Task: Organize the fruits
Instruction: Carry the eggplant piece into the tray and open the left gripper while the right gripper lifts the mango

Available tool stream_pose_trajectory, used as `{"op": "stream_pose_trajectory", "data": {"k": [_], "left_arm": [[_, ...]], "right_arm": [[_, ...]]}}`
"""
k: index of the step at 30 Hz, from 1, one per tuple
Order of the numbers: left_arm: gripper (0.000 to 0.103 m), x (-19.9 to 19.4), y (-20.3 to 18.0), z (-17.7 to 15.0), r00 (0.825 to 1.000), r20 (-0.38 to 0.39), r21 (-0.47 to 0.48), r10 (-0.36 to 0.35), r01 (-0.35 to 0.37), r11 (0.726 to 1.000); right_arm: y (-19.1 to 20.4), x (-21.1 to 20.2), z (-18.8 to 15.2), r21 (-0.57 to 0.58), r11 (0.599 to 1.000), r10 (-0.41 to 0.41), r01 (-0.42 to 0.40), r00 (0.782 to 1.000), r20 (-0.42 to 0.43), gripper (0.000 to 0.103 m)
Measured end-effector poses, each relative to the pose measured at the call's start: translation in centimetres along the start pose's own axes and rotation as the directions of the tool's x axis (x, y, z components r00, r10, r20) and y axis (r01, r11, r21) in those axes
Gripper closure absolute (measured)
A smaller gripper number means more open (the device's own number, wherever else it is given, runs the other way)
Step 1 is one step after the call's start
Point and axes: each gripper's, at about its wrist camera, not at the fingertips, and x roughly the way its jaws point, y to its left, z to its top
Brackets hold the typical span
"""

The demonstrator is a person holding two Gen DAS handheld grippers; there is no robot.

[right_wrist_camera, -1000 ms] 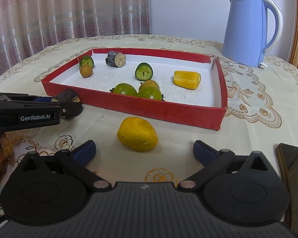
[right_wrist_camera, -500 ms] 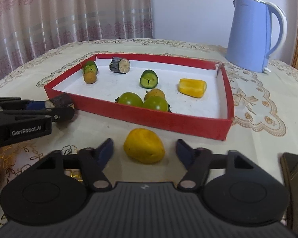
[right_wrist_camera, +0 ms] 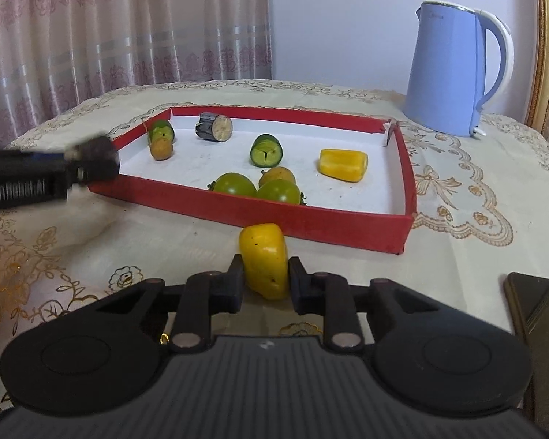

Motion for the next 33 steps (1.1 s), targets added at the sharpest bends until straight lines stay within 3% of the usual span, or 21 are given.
{"op": "stream_pose_trajectory", "data": {"k": [6, 14, 33], "left_arm": [[0.071, 3.4, -0.8, 2.9, 1.000, -0.023, 0.039, 0.009, -0.009, 0.999], [0.071, 9.6, -1.4, 4.2, 0.990, -0.129, 0.055, 0.053, -0.047, 0.997], [0.071, 12.1, -2.2, 4.5, 0.983, -0.147, 0.086, 0.111, -0.099, 0.991]], "right_arm": [[-0.1, -0.7, -0.1, 0.018, 1.000, 0.023, -0.023, 1.000, 0.015, 0.079], [-0.5, -1.4, -0.1, 0.040, 0.998, 0.038, -0.039, 0.999, 0.028, 0.079], [0.3, -2.3, 0.2, 0.036, 0.997, 0.064, -0.066, 0.997, 0.047, 0.079]]}}
